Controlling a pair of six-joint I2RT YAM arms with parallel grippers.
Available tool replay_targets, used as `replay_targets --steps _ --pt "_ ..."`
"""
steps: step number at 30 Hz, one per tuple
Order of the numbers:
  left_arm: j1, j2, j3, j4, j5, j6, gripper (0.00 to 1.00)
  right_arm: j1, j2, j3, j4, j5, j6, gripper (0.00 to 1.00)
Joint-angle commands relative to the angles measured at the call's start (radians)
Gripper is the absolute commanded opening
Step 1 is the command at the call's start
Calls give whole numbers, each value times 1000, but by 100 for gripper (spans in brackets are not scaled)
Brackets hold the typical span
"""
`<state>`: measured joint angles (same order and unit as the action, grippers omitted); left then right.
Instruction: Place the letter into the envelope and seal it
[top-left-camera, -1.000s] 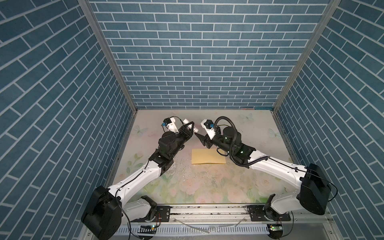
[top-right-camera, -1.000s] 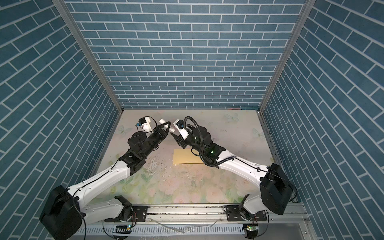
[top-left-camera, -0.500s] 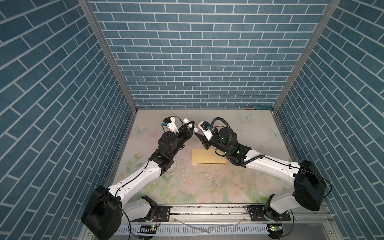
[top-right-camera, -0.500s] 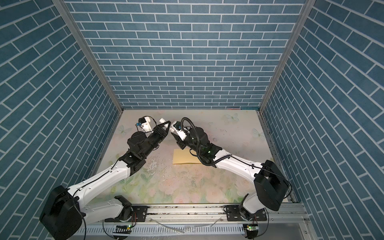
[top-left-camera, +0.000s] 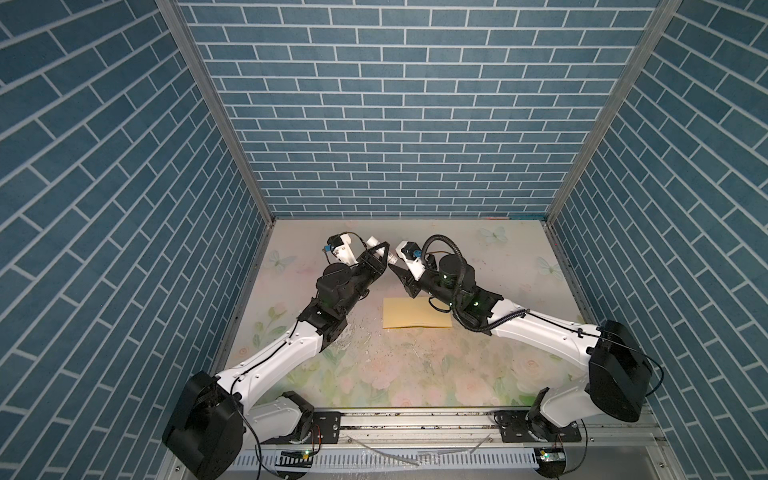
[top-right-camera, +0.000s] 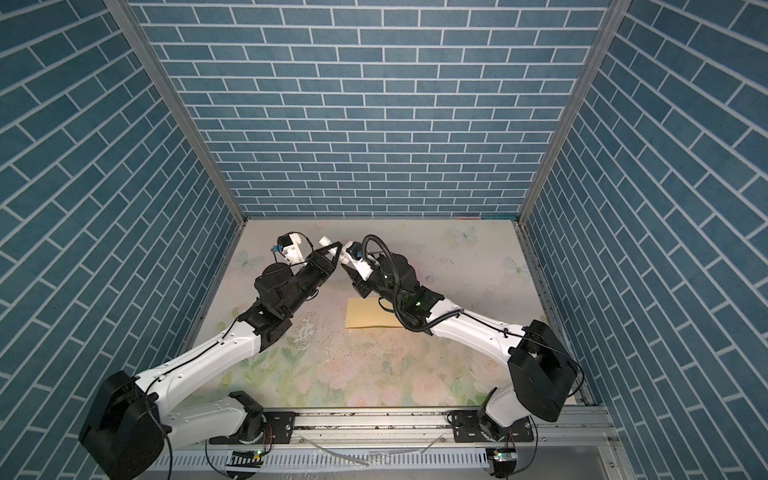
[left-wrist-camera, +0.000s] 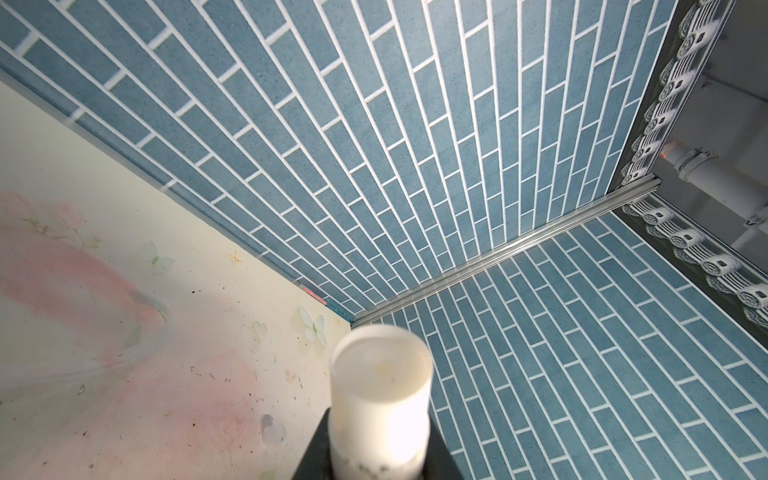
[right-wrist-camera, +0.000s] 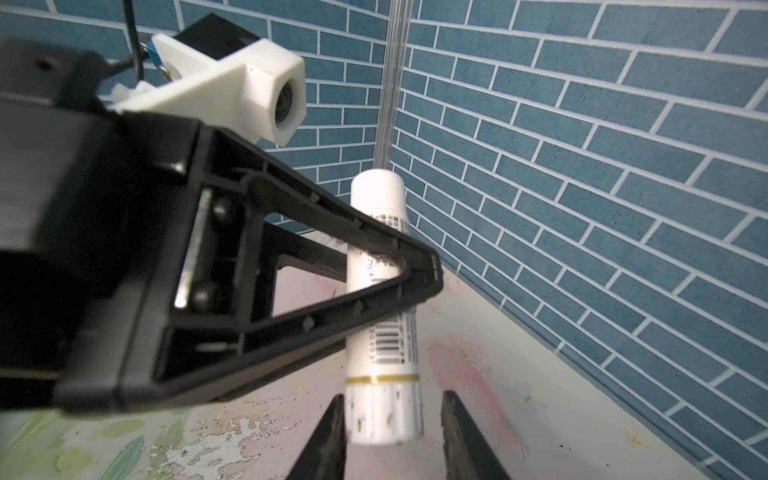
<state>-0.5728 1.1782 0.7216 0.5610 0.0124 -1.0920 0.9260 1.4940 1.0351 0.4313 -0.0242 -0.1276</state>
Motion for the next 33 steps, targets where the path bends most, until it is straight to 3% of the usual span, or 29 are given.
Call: replay_targets --steps 1,8,14,16,19,24,30,33 --pt "-4 11 4 25 11 11 0 5 0 57 20 -6 3 38" --pt "-3 12 7 24 17 22 0 5 2 72 3 -14 13 27" --pt "-2 14 4 61 56 113 0 -4 -15 114 -69 -57 92 1" --pt "-3 13 -3 106 90 188 0 -36 -24 146 -129 -146 168 0" --pt "-1 13 -19 182 147 285 0 -133 -31 168 -130 -367 360 0" --pt "1 24 -21 288 262 359 0 -280 26 197 46 -778 716 0" --pt "0 37 -21 371 340 366 0 -332 110 211 310 -986 992 0" --pt "0 34 -21 370 341 366 0 -332 135 230 337 -1031 1034 0"
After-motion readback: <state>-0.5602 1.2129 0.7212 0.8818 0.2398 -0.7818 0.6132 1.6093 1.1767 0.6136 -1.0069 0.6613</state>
